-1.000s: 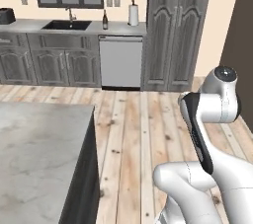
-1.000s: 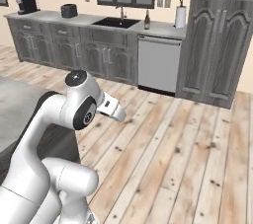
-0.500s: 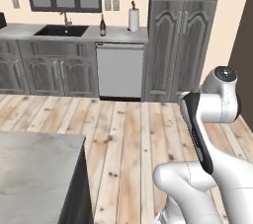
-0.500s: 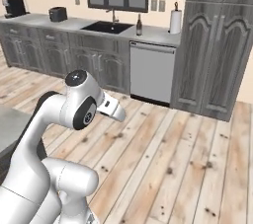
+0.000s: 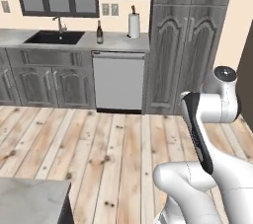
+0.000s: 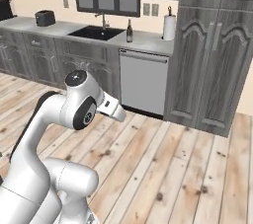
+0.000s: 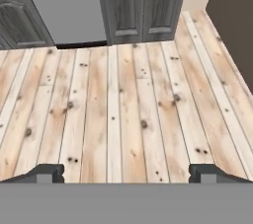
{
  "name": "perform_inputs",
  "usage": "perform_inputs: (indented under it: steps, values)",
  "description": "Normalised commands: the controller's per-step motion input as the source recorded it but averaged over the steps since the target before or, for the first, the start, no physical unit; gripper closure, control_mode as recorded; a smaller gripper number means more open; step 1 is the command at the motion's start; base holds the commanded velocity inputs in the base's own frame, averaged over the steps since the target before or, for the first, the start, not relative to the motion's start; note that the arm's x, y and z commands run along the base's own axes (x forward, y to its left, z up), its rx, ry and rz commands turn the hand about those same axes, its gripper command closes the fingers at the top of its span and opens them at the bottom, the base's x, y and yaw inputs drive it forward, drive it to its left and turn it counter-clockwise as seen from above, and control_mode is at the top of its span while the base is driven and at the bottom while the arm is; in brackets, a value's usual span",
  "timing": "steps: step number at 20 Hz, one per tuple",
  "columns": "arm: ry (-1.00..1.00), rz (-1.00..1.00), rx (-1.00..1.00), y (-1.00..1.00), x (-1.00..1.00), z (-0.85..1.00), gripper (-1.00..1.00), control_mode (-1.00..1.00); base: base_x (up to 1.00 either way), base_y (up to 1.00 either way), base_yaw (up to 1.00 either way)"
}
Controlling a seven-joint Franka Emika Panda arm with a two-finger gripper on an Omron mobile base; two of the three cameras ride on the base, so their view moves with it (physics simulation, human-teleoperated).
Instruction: There is a wine glass and glass cup on the dining counter. Place the wine bottle next to the wine glass and the juice bottle next to the glass cup.
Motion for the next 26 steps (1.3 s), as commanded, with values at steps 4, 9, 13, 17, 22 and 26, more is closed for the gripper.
perform_inputs:
  steps: [4, 9, 13, 17, 22, 26]
  values:
    - [0.0, 0.0, 0.0, 0.0, 0.0, 0.0, -1.0, 1.0, 0.83, -0.25, 0.0]
    - [0.0, 0.0, 0.0, 0.0, 0.0, 0.0, -1.0, 1.0, 0.8, -0.2, 0.0]
    - [0.0, 0.0, 0.0, 0.0, 0.0, 0.0, -1.0, 1.0, 0.8, -0.09, 0.0]
    - [0.0, 0.0, 0.0, 0.0, 0.0, 0.0, -1.0, 1.0, 0.82, 0.01, -0.03]
    - [0.0, 0.0, 0.0, 0.0, 0.0, 0.0, -1.0, 1.0, 0.72, 0.28, -0.01]
    - [0.0, 0.0, 0.0, 0.0, 0.0, 0.0, -1.0, 1.0, 0.6, 0.58, -0.04]
